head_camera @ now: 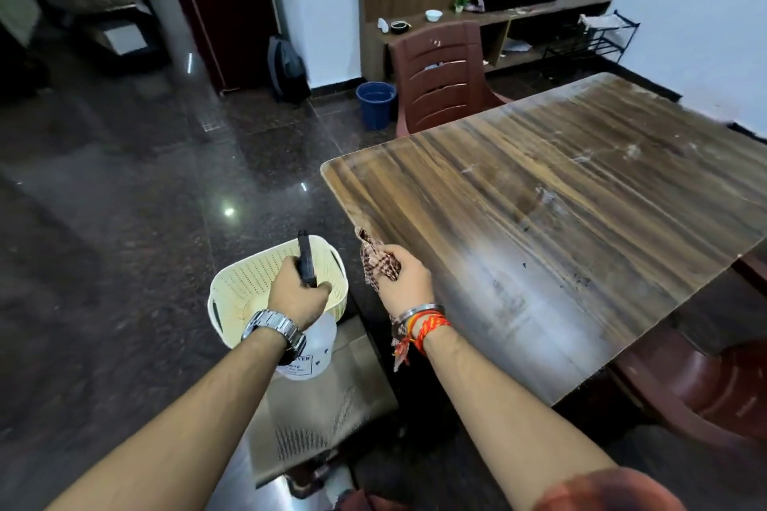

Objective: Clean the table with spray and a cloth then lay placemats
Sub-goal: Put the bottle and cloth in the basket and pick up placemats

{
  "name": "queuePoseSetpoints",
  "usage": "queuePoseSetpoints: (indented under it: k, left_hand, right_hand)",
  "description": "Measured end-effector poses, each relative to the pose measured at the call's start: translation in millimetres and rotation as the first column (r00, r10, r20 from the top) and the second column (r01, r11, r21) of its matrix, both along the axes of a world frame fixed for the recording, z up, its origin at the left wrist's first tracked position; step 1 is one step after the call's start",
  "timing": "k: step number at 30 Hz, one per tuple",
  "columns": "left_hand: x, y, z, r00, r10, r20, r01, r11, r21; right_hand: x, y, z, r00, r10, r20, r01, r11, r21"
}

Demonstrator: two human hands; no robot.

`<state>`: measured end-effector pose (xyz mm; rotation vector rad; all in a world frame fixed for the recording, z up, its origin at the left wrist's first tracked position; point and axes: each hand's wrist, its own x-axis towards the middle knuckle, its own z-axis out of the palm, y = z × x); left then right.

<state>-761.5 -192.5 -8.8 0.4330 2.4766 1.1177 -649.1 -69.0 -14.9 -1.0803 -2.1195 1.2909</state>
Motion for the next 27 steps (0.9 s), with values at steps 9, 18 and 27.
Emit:
queuePoseSetpoints:
  k: [9,18,27]
  left_hand:
    - [15,-47,-1,0.998,0.062,0.001,-0.062,0.998,0.030]
    - [-10,-84,7,0.989,0.071,-0.132,-0.070,0.997,0.013]
    - [-75,-94,-6,0.988,0.031,-0.154,-0.041,0.997,-0.063]
  right_hand:
    - [-5,-20,-4,0.976,0.172,0.135,-0.190,0.972,0.140]
    - [-31,-38,2,0.991,0.125,0.052,-0.124,0.992,-0.008]
    - [-107,-60,-3,0.988,0.105,0.111,-0.098,0.993,-0.067]
